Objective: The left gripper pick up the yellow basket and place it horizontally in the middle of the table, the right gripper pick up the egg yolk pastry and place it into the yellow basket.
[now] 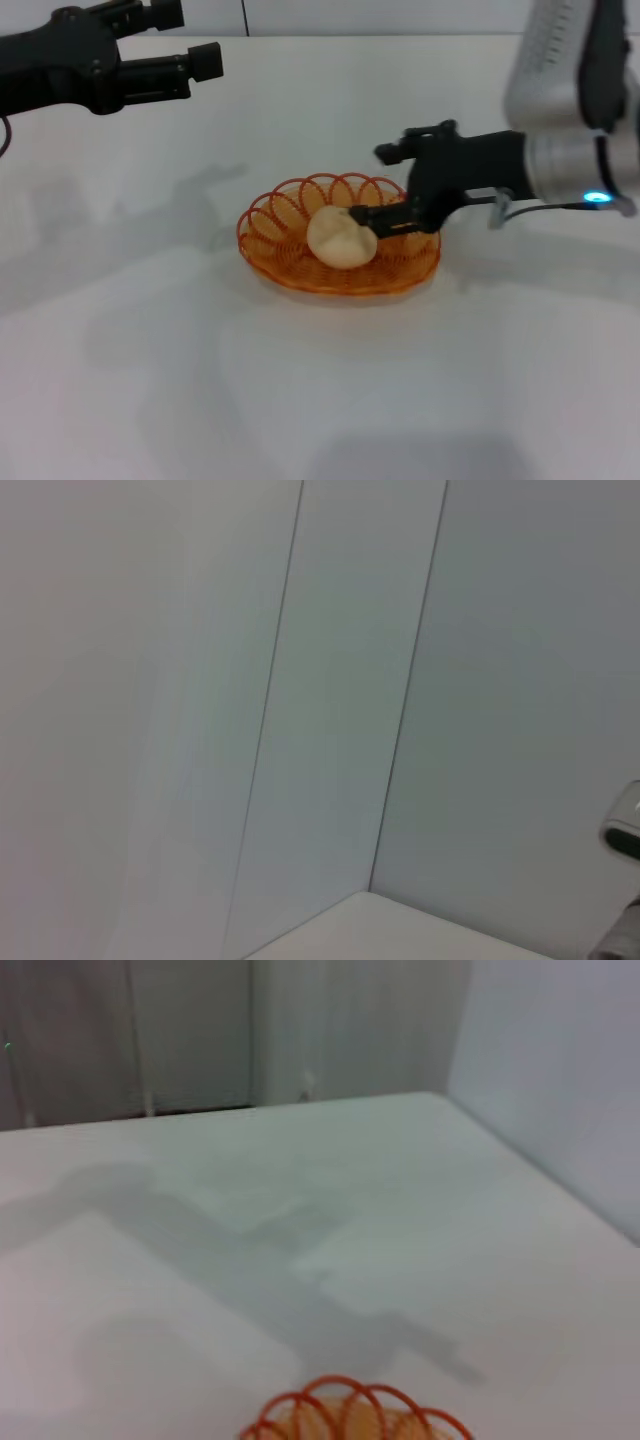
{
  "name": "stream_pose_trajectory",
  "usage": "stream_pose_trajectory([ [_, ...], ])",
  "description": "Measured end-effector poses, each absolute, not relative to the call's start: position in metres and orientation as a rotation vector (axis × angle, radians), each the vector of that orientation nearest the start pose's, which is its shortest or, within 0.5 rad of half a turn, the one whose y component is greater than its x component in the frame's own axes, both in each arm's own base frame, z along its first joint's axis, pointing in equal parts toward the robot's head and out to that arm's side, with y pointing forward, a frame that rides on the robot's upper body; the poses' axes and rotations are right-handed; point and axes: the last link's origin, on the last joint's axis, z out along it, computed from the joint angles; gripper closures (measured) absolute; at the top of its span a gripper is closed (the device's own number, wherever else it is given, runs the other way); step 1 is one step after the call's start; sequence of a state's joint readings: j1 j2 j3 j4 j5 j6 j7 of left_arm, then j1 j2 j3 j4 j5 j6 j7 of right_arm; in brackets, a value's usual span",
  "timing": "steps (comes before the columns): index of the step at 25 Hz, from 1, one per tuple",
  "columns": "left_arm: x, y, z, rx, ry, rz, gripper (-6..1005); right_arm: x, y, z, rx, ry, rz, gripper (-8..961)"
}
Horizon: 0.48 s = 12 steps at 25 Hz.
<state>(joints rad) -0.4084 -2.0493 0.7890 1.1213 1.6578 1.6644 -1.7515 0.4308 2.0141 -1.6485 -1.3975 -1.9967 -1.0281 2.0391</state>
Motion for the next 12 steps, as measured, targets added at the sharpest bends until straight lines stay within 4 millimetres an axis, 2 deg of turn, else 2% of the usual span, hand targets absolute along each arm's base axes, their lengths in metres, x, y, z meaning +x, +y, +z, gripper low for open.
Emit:
stream_pose_trajectory([
  [5,-0.21,0.331,0.097,-2.57,-0.528,-0.952,109,0.15,0.342,-0.012,-2.689,0.291,0.282,99],
  [12,-0.223,0.327,0.098,-2.526,-0.556,-0.978,109,0.176,0.331,0.017,-2.674,0.35,0.468,90],
])
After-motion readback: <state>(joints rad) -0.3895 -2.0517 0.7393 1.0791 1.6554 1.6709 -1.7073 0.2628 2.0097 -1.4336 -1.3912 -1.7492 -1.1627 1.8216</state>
